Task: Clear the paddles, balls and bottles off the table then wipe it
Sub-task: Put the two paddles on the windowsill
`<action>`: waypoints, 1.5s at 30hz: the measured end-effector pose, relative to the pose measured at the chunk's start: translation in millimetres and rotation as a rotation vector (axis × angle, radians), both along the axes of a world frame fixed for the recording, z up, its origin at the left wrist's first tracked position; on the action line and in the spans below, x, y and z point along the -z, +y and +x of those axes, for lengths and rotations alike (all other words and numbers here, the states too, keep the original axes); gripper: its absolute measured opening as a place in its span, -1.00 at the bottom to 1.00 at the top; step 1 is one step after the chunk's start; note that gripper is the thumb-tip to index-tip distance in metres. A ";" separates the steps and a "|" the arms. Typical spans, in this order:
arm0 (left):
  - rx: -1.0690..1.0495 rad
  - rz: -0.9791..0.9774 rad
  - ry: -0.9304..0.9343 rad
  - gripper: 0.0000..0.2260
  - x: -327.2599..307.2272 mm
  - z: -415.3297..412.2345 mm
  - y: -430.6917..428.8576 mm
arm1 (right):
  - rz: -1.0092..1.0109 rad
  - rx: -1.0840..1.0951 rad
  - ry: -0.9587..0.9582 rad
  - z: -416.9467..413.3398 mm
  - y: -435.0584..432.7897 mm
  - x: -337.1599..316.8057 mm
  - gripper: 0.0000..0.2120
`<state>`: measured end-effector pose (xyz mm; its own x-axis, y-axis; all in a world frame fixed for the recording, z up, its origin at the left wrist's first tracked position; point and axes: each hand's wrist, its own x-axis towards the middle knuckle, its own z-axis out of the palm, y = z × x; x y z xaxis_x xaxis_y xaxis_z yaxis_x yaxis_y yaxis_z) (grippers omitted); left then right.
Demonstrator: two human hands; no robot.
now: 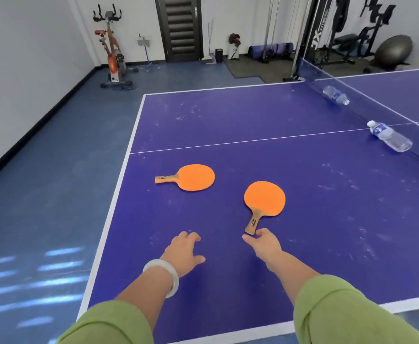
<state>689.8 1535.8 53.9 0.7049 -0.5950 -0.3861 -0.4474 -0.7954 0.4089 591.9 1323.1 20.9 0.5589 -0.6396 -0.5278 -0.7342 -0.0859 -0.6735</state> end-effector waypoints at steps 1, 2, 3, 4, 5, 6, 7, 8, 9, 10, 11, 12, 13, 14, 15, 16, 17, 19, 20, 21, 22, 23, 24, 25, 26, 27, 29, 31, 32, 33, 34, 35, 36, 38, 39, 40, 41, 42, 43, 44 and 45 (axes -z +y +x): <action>0.001 -0.006 -0.005 -0.54 2.5 9.6 -11.1 | -0.016 0.003 0.013 7.8 -6.7 5.5 -0.47; 0.000 -0.010 -0.011 -0.53 6.1 18.4 -21.4 | -0.028 0.013 0.034 15.2 -13.3 10.8 -0.48; -0.003 -0.010 -0.020 -0.53 11.2 26.2 -30.6 | -0.037 0.031 0.059 22.3 -19.4 17.2 -0.47; -0.004 0.000 -0.030 -0.52 16.2 32.9 -38.4 | -0.043 0.053 0.085 28.8 -24.3 23.4 -0.46; -0.002 0.016 -0.042 -0.50 22.4 39.0 -44.5 | -0.049 0.078 0.105 34.2 -28.5 30.2 -0.45; 0.005 0.039 -0.054 -0.48 29.2 44.2 -49.1 | -0.062 0.104 0.123 38.8 -30.9 36.5 -0.44; 0.016 0.061 -0.064 -0.46 35.8 49.2 -52.8 | -0.081 0.127 0.139 43.1 -33.3 42.8 -0.43; 0.027 0.085 -0.071 -0.43 41.9 54.4 -55.7 | -0.102 0.145 0.156 47.5 -34.9 47.5 -0.42; 0.032 0.106 -0.078 -0.40 47.6 60.0 -58.7 | -0.120 0.163 0.169 52.3 -36.7 51.5 -0.41; 0.033 0.126 -0.085 -0.37 52.5 65.9 -61.2 | -0.138 0.179 0.177 56.9 -38.6 53.5 -0.40; 0.032 0.143 -0.092 -0.34 57.0 71.9 -63.2 | -0.156 0.195 0.184 61.8 -40.3 55.0 -0.39; 0.032 0.156 -0.100 -0.31 60.9 77.7 -65.1 | -0.175 0.210 0.187 66.1 -41.8 55.1 -0.38; 0.033 0.166 -0.107 -0.29 64.9 83.2 -67.0 | -0.191 0.224 0.189 69.7 -42.9 55.4 -0.37; 0.033 0.175 -0.110 -0.27 68.0 88.4 -68.4 | -0.204 0.235 0.194 72.7 -43.6 55.6 -0.35; 0.033 0.182 -0.115 -0.24 71.2 93.7 -69.7 | -0.214 0.239 0.205 75.3 -43.9 55.9 -0.34; 0.035 0.187 -0.121 -0.22 74.1 99.2 -70.8 | -0.225 0.235 0.215 78.2 -43.6 55.5 -0.33; 0.038 0.190 -0.126 -0.20 77.0 104.7 -71.5 | -0.241 0.229 0.228 80.8 -43.9 55.5 -0.34; 0.039 0.194 -0.134 -0.17 82.6 115.4 -71.6 | -0.284 0.206 0.252 86.0 -43.2 56.7 -0.39; 0.037 0.199 -0.138 -0.16 85.2 120.3 -70.2 | -0.300 0.198 0.259 88.9 -42.1 57.1 -0.42; 0.035 0.206 -0.139 -0.14 88.0 125.2 -68.2 | -0.301 0.201 0.262 92.4 -41.1 58.8 -0.44; 0.038 0.216 -0.137 -0.12 91.2 129.9 -65.4 | -0.290 0.214 0.257 96.1 -39.7 59.2 -0.47; 0.051 0.230 -0.135 -0.11 94.7 133.8 -62.1 | -0.260 0.232 0.250 100.1 -37.6 60.1 -0.51; 0.073 0.247 -0.136 -0.09 98.2 136.4 -59.0 | -0.224 0.255 0.234 103.9 -34.7 60.5 -0.55; 0.098 0.263 -0.136 -0.08 101.7 138.0 -56.2 | -0.185 0.282 0.212 107.3 -30.7 60.3 -0.61; 0.118 0.273 -0.131 -0.08 104.5 138.5 -54.1 | -0.152 0.312 0.182 110.4 -25.1 59.5 -0.68; 0.128 0.278 -0.122 -0.08 107.2 138.5 -52.9 | -0.123 0.344 0.157 113.3 -17.9 58.1 -0.75; 0.135 0.281 -0.116 -0.07 111.0 138.4 -51.8 | -0.090 0.391 0.101 119.3 -1.2 57.2 -0.83; 0.141 0.279 -0.121 -0.07 112.9 138.0 -50.8 | -0.069 0.419 0.061 126.3 18.6 56.5 -0.82; 0.142 0.273 -0.122 -0.07 113.8 138.0 -49.7 | -0.056 0.437 0.044 130.9 28.6 58.1 -0.81; 0.145 0.264 -0.122 -0.07 114.2 138.0 -48.4 | -0.019 0.457 0.031 136.1 40.1 59.6 -0.80; 0.152 0.251 -0.122 -0.06 113.5 138.6 -46.6 | 0.018 0.472 0.012 141.6 51.7 63.1 -0.80; 0.164 0.227 -0.125 -0.07 111.4 139.8 -44.3 | 0.056 0.489 -0.003 147.3 62.7 66.3 -0.78; 0.179 0.191 -0.127 -0.08 108.8 142.6 -41.7 | 0.076 0.498 -0.018 152.5 72.8 71.1 -0.75; 0.201 0.104 -0.136 -0.18 102.5 155.9 -33.5 | 0.069 0.518 -0.036 164.7 90.7 75.3 -0.72; 0.202 0.072 -0.147 -0.22 99.0 166.1 -28.2 | 0.053 0.530 -0.036 170.5 98.4 68.2 -0.73; 0.195 0.048 -0.159 -0.25 95.7 178.0 -22.2 | 0.037 0.535 -0.025 175.4 103.8 60.4 -0.75; 0.185 0.031 -0.171 -0.25 93.3 191.6 -16.1 | 0.024 0.543 0.000 179.7 107.0 55.1 -0.76; 0.178 0.022 -0.182 -0.24 91.6 205.8 -10.4 | 0.008 0.550 0.015 183.2 108.9 51.1 -0.77; 0.173 0.018 -0.196 -0.22 91.0 220.1 -6.1 | 0.008 0.557 0.027 185.6 109.6 50.8 -0.79; 0.167 0.016 -0.208 -0.19 90.4 234.4 -3.2 | -0.003 0.558 0.030 187.3 109.2 52.5 -0.79; 0.157 0.012 -0.215 -0.15 90.1 248.0 -2.1 | -0.006 0.565 0.030 189.0 108.9 54.4 -0.79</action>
